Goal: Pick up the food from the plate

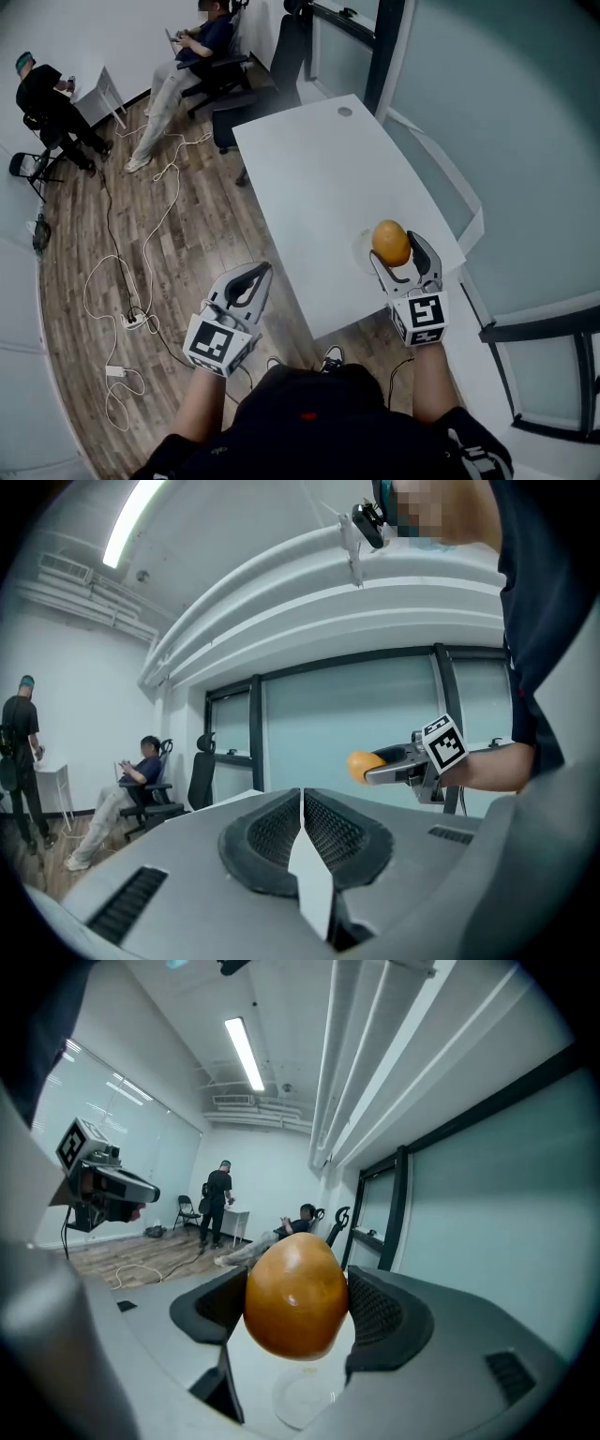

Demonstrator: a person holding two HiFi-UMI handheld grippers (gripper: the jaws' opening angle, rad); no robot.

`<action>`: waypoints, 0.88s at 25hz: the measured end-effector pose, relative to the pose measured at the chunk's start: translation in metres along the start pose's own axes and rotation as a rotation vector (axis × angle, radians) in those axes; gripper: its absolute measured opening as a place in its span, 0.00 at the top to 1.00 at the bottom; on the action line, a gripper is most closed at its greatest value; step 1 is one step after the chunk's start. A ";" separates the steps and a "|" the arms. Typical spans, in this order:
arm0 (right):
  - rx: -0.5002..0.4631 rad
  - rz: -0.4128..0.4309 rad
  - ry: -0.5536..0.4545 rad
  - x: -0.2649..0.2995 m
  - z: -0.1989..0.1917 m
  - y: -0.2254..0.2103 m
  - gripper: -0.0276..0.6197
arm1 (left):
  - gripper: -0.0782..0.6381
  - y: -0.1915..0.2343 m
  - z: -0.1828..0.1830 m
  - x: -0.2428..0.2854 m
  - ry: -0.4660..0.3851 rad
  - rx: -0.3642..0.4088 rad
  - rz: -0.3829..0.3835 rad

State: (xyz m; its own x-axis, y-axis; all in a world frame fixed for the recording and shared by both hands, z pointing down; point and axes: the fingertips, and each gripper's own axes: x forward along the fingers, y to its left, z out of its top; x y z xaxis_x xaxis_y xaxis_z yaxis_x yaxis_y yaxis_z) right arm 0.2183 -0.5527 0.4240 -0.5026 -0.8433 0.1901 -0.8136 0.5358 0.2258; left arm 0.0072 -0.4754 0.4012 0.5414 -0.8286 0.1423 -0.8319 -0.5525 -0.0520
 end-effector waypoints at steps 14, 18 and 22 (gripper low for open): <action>-0.064 -0.104 -0.089 -0.058 0.069 0.028 0.42 | 0.85 -0.004 0.050 -0.030 -0.117 0.024 -0.079; -0.100 -0.108 -0.082 -0.063 0.076 0.040 0.42 | 0.85 -0.006 0.045 -0.033 -0.129 0.036 -0.097; -0.126 -0.121 -0.074 -0.065 0.082 0.041 0.42 | 0.85 -0.007 0.047 -0.033 -0.122 0.026 -0.111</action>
State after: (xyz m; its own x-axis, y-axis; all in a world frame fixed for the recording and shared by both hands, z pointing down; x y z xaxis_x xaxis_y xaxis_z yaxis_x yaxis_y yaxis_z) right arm 0.1930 -0.4795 0.3426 -0.4268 -0.9004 0.0845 -0.8288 0.4268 0.3618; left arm 0.0010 -0.4480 0.3503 0.6421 -0.7661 0.0278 -0.7634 -0.6423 -0.0684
